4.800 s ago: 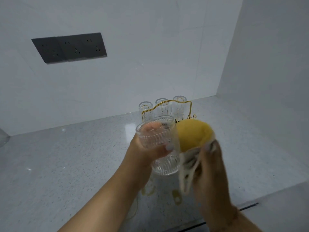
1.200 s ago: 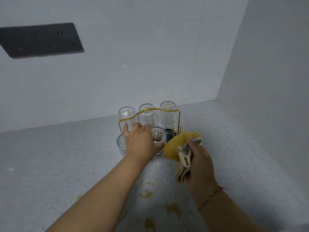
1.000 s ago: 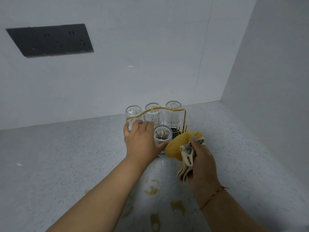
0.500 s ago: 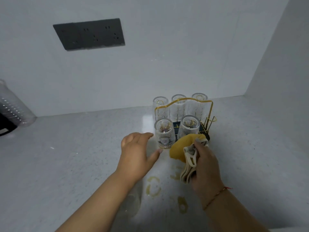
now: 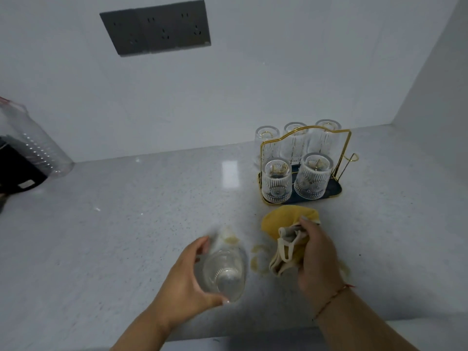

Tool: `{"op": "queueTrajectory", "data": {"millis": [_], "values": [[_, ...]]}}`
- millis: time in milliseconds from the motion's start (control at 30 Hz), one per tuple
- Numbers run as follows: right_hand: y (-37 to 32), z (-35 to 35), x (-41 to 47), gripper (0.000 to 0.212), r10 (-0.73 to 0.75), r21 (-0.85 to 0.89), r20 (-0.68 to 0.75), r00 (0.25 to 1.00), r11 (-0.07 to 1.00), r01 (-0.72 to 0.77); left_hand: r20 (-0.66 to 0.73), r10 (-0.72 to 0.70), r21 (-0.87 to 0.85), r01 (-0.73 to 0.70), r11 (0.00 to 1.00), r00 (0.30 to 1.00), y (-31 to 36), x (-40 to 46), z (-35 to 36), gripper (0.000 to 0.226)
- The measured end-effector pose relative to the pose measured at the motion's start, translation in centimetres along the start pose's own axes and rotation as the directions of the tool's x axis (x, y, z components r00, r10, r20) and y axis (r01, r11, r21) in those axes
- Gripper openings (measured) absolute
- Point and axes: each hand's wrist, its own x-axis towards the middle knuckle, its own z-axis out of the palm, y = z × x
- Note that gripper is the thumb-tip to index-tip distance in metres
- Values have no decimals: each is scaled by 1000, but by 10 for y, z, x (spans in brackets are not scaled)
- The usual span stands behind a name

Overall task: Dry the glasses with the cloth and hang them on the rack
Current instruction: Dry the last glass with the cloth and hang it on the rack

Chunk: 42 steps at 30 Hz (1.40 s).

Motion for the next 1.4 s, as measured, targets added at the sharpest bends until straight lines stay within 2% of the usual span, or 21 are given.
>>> {"op": "queueTrajectory", "data": {"millis": [133,333,400,467,600,633,700,767,800,933,1033,1100,1167,1267,1333,1400], "values": [[7,-4,-7,25,47,8,-28,998,999,-47,-23,-21,-116,19,993,999,-9,-3,25,108],[20,-10,-13,27,99,67,-67,993,993,-94,-192,-67,-217,25,976,979,-14,2,51,86],[22,-11,-16,27,99,69,-73,992,993,-94,-220,-95,-289,28,957,971,-10,5,51,86],[24,-12,-18,28,73,62,-56,996,996,-70,-267,-118,-367,12,930,957,2,11,43,87],[32,-7,-24,27,-95,-1,-41,995,996,95,-362,-121,-531,-98,842,924,42,30,20,69],[35,-4,-29,32,-140,-28,-14,990,990,140,-378,-134,-578,-121,807,916,51,33,17,67],[40,6,-39,60,-174,-38,88,981,983,178,-378,-175,-673,-140,727,909,67,37,17,68],[38,15,-46,81,-174,27,158,972,985,172,-340,-179,-732,-140,667,923,80,38,20,68],[33,17,-47,84,-175,72,171,970,984,165,-317,-169,-750,-138,647,933,85,38,21,71],[5,15,-36,52,-57,299,263,963,954,-25,-232,-100,-811,-135,569,968,95,40,18,95],[8,16,-31,41,-46,283,331,942,958,-53,-218,-53,-830,-156,535,975,105,46,12,101],[15,15,-33,39,-6,224,320,947,972,-70,-212,-43,-840,-159,519,976,114,53,7,111],[11,13,-35,36,-50,91,225,973,995,31,-202,-17,-849,-166,502,979,119,59,3,108],[-9,5,-35,26,-283,-28,126,951,957,289,-198,13,-870,-182,458,980,122,63,-2,68],[-23,-1,-36,31,-488,-50,109,866,867,495,-207,1,-895,-190,404,978,124,64,-2,37],[-33,-1,-42,40,-660,-138,195,726,714,686,-198,28,-916,-195,350,980,127,63,1,14]]}}
